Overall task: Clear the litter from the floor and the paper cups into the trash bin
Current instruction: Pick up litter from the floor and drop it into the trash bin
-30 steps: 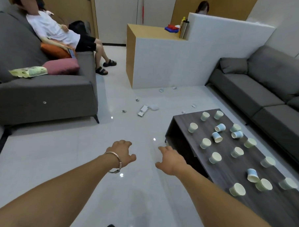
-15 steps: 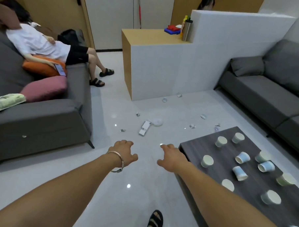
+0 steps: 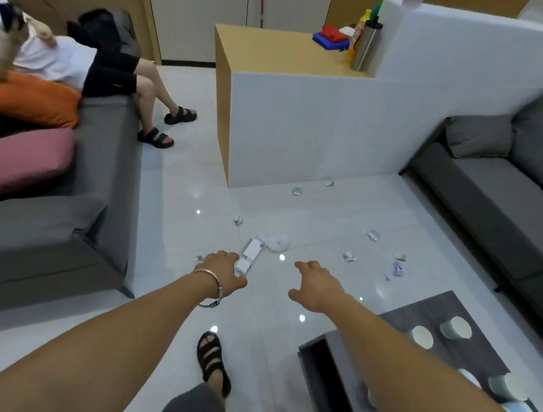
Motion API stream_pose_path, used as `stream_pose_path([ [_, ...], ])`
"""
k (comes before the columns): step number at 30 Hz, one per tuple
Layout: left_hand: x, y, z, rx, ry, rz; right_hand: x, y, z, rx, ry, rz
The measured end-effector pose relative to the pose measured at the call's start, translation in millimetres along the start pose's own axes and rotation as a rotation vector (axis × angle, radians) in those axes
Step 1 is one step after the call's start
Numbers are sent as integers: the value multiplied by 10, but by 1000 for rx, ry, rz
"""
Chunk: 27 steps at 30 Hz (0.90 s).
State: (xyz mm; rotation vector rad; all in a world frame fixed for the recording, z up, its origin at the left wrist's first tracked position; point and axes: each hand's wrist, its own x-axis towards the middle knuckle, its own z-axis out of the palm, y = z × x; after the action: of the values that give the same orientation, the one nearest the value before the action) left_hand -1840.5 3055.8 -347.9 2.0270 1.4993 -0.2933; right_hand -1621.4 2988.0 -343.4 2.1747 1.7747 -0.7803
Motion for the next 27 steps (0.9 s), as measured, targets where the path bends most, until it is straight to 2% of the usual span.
stream_pose_path([
  [4,848,-5,-434,-42,-29,-9,818,-24,-411,-31,-53,17],
  [9,1744,18,-913,-44,-44,-29,1776,19,-916,12,-42,29],
  [13,2391,54,-1034,-81,-67,-74,2521,153,-1084,-9,-109,2],
  [21,4070,148,-704,-211,-131,-304,4671,735,-1037,-159,-315,-165],
  [27,5409,-55,186,-338,-143,-415,6463,1116,-398,-201,-368,-164],
])
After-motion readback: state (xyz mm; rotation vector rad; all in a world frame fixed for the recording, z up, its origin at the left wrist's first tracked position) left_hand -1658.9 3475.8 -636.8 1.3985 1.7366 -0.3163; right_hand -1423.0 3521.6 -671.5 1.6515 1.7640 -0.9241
